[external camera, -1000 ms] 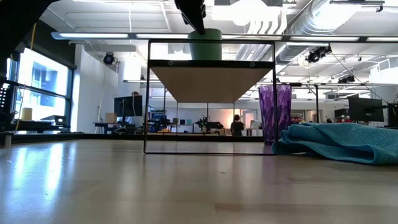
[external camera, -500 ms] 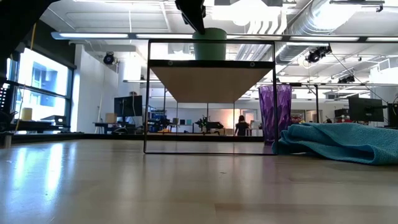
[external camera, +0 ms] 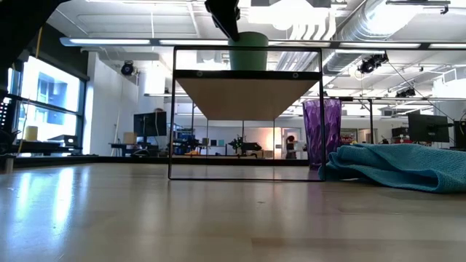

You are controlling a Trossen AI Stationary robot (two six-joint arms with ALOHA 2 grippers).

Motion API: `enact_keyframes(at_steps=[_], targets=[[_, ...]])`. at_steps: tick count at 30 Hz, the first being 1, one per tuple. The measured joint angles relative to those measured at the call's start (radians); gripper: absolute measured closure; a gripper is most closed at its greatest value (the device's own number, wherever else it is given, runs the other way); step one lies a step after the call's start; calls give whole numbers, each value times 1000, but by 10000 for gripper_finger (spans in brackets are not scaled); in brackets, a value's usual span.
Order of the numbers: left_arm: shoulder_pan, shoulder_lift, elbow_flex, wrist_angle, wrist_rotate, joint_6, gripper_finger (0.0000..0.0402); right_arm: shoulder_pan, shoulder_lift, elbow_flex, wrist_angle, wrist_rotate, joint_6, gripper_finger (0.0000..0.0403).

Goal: Stack small to large cups/mugs on shelf
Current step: Put the green cup on the shelf

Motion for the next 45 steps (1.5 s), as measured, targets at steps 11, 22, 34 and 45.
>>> enact_keyframes(at_steps=[11, 22, 34, 45], targets=[[0, 0, 0, -25, -33, 0, 279, 0, 0, 0, 0, 0, 0, 265], [0, 0, 0, -30, -54, 0, 279, 0, 0, 0, 0, 0, 0, 265], [0, 0, 0, -31, -59, 0, 279, 0, 0, 0, 0, 0, 0, 265], [0, 0, 0, -36, -43, 0, 279, 0, 0, 0, 0, 0, -7, 265]])
